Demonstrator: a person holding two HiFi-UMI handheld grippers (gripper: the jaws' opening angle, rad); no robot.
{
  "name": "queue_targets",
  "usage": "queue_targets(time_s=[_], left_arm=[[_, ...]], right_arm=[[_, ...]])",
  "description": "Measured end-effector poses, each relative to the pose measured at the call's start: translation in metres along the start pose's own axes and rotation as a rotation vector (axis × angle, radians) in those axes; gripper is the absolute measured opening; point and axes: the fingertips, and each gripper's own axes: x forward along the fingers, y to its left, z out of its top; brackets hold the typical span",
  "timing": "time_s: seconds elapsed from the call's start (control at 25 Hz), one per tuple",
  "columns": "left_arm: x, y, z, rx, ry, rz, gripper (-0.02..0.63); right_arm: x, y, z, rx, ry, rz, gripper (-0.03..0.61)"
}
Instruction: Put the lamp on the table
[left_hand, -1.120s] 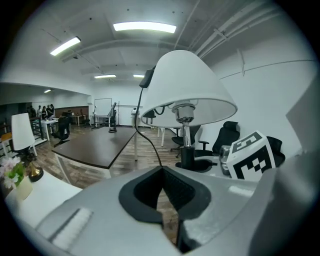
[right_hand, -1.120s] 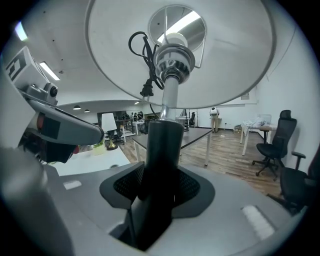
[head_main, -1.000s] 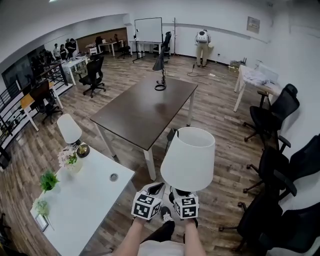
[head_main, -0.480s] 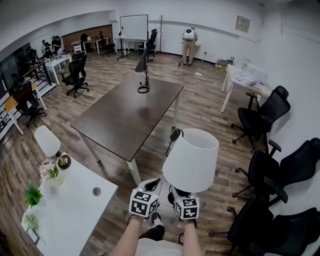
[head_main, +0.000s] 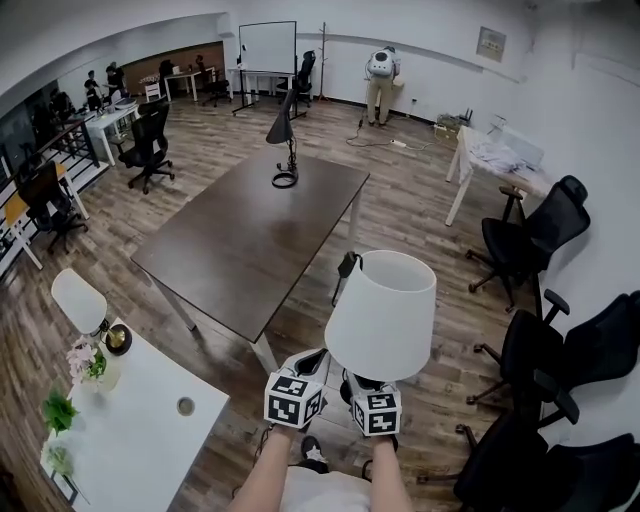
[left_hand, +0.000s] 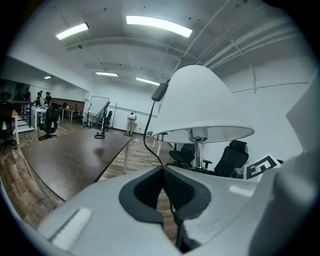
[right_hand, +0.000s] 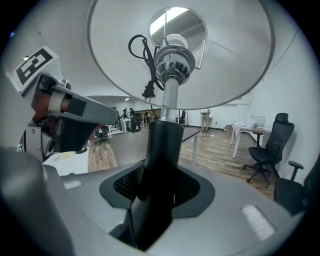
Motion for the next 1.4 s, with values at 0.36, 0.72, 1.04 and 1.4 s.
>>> queue_targets(time_s=[0.36,0.72,1.04,1.4], left_arm=[[0.043,0.034,0.000,-0.044,0.010,0.002,0.000],[0.075,0.056,0.001,-0.056,0.053,-0.006,0.000],[0.116,0.086,0.035,-0.039,0.050,0.021,0.000],[0.170,0.134,0.100,0.017,0.017,0.108,0.000]], right_arm=[[0.037,-0.020,0.007,-0.009,-0.005,-0.032,0.190],[0.069,-0.057,0.022,-0.006,-0.011,-0.069,0.189],[0.125,-0.082,0.060,-0.042,-0.031,-0.014,0.189],[0.204,-0.116,0.100,-0.058,-0.060,0.048,0.189]])
